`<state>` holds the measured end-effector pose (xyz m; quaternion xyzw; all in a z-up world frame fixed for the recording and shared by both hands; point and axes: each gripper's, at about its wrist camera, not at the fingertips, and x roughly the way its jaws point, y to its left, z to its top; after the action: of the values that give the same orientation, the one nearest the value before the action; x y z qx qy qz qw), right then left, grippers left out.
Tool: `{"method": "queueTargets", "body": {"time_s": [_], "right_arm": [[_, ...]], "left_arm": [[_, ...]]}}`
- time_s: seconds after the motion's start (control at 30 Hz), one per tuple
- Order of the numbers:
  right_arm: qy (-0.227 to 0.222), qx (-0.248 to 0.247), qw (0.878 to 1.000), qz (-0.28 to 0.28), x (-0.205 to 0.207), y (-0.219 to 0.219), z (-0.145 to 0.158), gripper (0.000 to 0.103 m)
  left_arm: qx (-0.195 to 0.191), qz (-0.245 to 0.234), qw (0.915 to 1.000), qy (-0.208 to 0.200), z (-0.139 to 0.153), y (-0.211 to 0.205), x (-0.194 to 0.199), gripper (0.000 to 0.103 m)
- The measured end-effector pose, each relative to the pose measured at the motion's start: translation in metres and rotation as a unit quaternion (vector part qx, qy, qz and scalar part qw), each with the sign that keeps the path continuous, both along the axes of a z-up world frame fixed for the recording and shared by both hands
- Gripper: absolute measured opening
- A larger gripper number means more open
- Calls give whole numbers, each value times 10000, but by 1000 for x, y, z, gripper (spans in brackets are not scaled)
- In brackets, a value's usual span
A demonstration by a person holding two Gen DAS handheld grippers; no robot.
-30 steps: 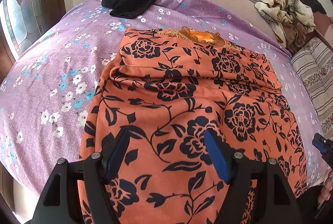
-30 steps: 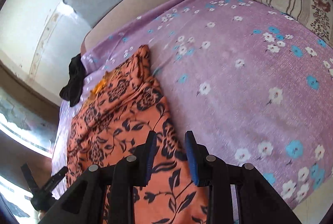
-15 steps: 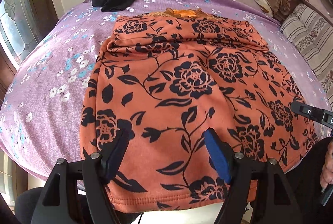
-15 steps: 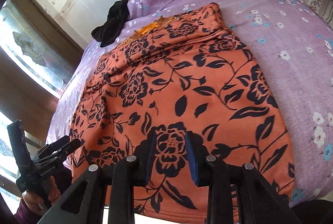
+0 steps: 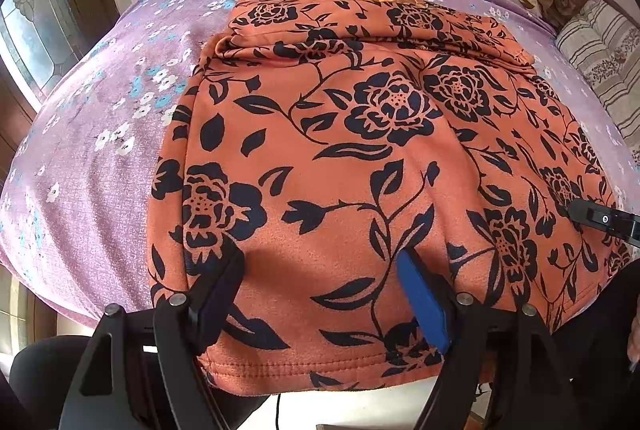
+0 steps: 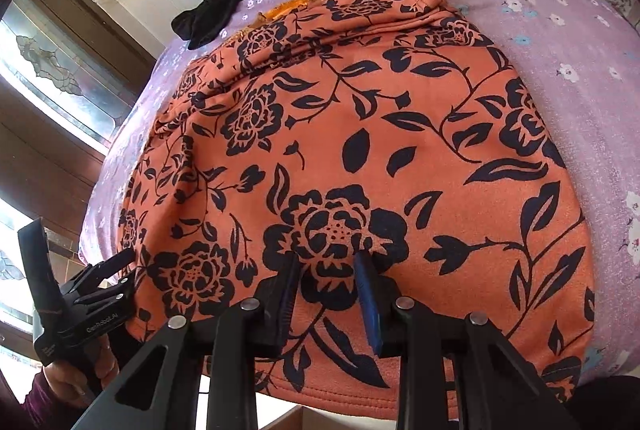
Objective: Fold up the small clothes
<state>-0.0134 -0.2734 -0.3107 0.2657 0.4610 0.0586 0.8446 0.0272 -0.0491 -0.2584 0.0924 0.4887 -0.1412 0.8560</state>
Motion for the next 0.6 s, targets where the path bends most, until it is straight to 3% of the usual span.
{"method": "queueTargets", "body": {"time_s": [0.2,0.3,0.37,0.4,0.6], "right_arm": [[-464,310,9984,-26,-4,-5,15,35],[-466,337,9983,40,0,-2,15,35],[-379,311,9988,86,2,0,12,35],[-122,199,9995,225,6,5,4,35],[-184,293,9992,186,1,-7,5,36]], "left_arm": [[-167,44,9988,-465,23,4,-2,79],[-138,-16,9994,-307,13,1,2,79],[-12,85,10000,32,-2,2,8,79],[-59,148,9997,183,-7,6,11,79],[-320,454,9985,-16,15,33,21,79]]}}
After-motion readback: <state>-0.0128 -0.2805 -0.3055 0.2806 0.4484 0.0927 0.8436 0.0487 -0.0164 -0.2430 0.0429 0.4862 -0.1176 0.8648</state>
